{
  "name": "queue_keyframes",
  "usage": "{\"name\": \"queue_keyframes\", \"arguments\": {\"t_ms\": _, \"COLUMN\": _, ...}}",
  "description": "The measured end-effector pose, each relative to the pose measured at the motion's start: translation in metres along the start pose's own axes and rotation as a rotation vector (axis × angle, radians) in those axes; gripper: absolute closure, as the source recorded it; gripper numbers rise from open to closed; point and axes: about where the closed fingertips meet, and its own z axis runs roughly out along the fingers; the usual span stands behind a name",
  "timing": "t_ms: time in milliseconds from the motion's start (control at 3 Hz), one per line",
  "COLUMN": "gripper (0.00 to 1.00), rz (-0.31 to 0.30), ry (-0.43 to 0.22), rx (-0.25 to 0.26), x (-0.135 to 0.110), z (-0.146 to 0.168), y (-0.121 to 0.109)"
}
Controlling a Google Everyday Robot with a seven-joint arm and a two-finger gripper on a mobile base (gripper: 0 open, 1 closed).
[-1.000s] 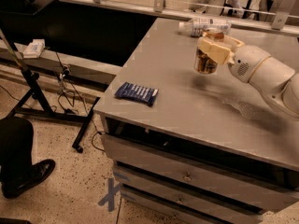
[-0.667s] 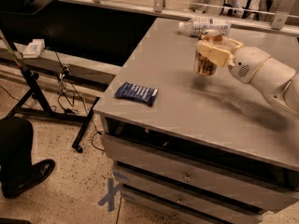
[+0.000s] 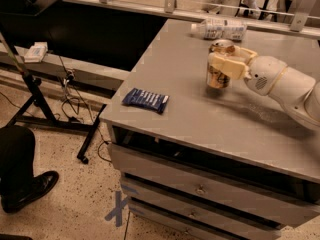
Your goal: Place orange can upright
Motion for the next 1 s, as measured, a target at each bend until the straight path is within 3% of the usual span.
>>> {"name": "queue_keyframes", "arguments": {"t_ms": 333, "gripper": 0.82, "rz": -0.009, "ry": 0.0, "rx": -0.018, "x": 0.0065, "z": -0.0015, "y": 0.0061}}
{"name": "queue_keyframes", "arguments": {"t_ms": 1000, "gripper": 0.36, "rz": -0.039, "ry": 0.012, "rx": -0.056, "x": 0.0125, "z": -0.0024, "y": 0.0134}}
